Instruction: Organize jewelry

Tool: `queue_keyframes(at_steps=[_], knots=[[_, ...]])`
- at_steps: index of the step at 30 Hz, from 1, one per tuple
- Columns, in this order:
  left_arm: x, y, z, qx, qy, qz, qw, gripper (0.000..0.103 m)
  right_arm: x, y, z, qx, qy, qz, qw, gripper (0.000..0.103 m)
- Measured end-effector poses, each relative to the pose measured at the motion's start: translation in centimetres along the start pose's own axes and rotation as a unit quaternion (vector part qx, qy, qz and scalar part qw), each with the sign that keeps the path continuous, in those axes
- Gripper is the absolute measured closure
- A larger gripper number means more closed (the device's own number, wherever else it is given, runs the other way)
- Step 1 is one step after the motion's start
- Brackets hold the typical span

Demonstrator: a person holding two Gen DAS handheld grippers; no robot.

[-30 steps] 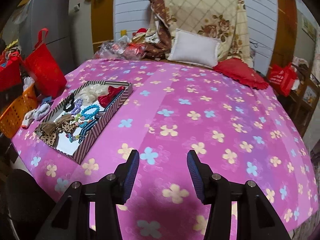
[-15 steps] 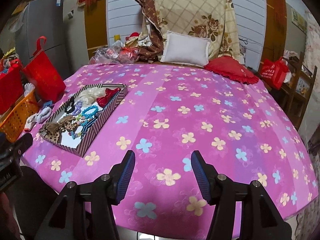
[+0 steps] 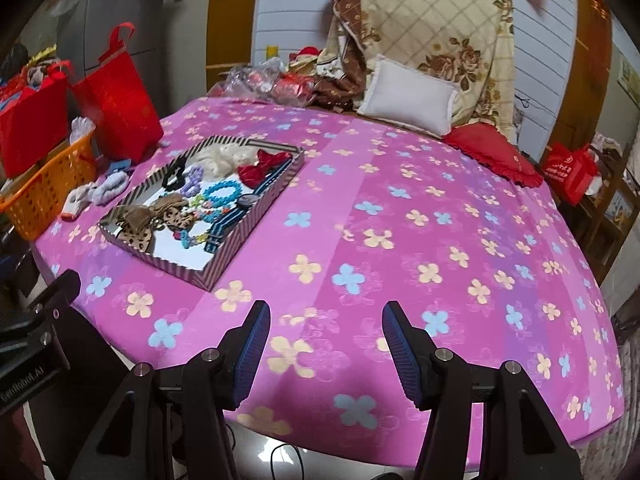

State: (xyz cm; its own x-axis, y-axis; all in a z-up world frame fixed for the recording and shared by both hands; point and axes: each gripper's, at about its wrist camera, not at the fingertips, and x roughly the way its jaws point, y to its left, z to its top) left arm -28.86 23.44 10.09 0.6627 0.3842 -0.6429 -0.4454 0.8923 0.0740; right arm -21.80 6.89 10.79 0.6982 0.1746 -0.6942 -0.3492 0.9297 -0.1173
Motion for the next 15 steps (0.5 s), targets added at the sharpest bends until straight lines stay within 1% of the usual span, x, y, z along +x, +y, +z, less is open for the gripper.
queue_keyframes(at_steps=[6,10,15], knots=[[1.0,1.4,-0.4,-0.009,0.013,-0.008,0.9998,0.001,0.9,2.1,0.8,0.000,0.016,-0.005,1.000,0.047],[1.6,2.1,-0.8,-0.009,0.020,-0.017,0.9996,0.000,1.9,2.9,0.7,0.009,0.032,-0.012,0.999,0.047],[2.5,2.4,-1.2,-0.011,0.038,-0.027,0.9989,0.001,2.6,3.6,0.2,0.011,0.040,-0.018,0.999,0.047]])
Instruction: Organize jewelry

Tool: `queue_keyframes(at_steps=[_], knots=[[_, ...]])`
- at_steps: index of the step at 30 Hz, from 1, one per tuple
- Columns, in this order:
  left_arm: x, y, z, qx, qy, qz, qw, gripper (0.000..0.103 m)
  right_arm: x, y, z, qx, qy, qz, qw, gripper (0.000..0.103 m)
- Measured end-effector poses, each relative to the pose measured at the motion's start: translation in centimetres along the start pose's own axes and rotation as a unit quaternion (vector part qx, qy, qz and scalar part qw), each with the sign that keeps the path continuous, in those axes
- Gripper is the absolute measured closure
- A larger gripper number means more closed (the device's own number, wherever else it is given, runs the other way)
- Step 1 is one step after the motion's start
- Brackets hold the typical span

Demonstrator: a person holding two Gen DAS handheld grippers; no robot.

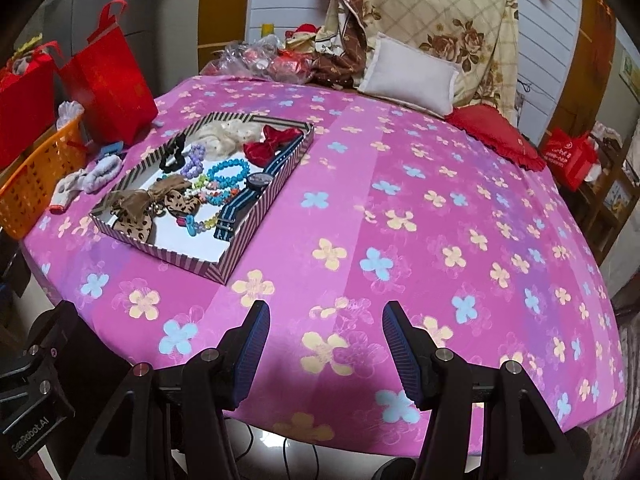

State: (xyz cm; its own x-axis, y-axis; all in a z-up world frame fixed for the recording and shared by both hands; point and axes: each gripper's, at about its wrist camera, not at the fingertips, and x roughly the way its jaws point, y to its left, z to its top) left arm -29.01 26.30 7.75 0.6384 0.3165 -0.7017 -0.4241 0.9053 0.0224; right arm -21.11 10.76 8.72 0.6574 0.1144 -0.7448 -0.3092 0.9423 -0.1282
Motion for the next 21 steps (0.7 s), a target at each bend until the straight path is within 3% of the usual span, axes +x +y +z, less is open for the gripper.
queue_keyframes(at_steps=[21], knots=[[0.96,-0.33,-0.51,0.008,0.018,0.007,0.9998,0.001,0.11,0.73,-0.74,-0.014,-0.007,-0.007,1.000,0.046]])
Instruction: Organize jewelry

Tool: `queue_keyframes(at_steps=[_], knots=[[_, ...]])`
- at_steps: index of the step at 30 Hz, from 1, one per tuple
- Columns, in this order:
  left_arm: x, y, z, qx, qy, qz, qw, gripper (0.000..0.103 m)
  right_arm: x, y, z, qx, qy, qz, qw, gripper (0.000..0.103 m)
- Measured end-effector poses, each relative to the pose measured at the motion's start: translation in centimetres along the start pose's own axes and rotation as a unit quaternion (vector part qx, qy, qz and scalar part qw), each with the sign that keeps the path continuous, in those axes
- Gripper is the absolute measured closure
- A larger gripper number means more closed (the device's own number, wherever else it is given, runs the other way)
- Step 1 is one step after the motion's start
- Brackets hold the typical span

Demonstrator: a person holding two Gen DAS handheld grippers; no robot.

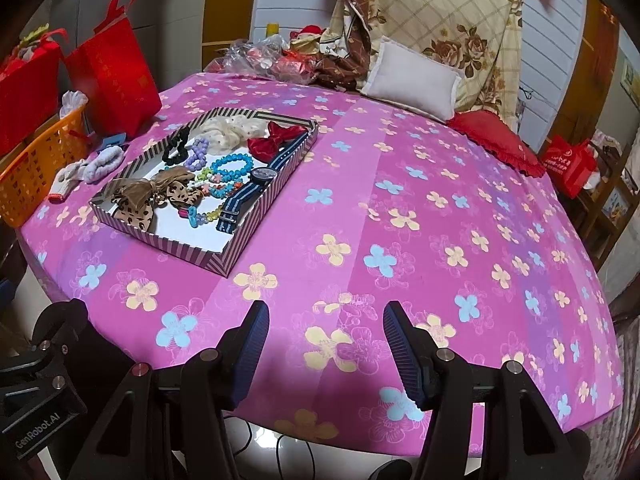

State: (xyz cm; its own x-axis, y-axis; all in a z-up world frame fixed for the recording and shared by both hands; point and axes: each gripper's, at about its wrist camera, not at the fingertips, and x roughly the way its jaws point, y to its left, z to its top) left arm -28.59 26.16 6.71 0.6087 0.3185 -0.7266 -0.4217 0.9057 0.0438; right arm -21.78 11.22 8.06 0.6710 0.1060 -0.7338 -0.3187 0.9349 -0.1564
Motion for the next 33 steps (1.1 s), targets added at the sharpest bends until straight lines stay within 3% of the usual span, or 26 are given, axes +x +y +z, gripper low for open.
queue_keyframes(at_steps=[33], knots=[[1.5,-0.3,-0.6,-0.008,0.028,-0.005,0.9996,0.001,-0.1,0.4,-0.3,-0.012,-0.012,0.000,1.000,0.045]])
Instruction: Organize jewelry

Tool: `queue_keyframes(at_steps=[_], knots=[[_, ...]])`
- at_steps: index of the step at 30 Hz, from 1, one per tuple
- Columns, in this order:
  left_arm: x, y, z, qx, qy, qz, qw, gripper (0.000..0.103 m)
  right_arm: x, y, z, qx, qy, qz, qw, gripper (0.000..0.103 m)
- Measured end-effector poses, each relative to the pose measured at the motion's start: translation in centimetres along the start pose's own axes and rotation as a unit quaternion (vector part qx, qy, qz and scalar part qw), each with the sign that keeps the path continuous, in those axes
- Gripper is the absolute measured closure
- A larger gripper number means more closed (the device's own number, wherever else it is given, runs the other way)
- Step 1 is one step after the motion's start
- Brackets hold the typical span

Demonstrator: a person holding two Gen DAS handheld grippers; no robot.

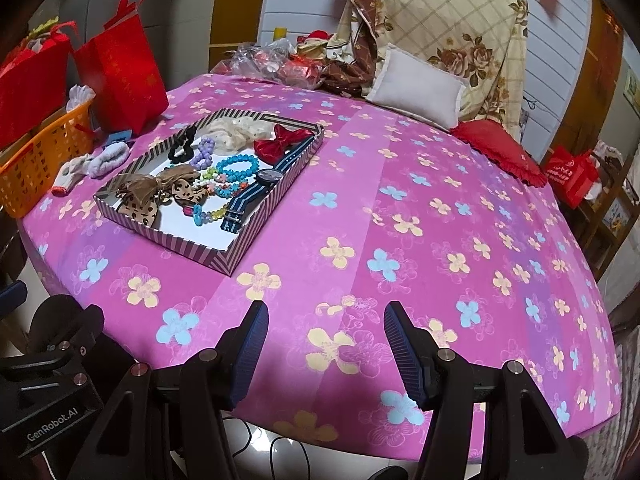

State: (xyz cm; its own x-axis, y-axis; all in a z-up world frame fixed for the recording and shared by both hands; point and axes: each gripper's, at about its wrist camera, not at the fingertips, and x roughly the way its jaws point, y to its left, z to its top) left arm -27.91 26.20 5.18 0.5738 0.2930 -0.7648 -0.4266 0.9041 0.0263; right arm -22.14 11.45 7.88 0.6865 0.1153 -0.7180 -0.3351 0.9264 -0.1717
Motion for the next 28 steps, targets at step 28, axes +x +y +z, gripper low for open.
queue_keyframes(at_steps=[28], knots=[[-0.8,-1.1,-0.3,0.010,0.006,0.018,0.9998,0.001,-0.6,-0.9,-0.7,0.006,-0.009,0.023,1.000,0.045]])
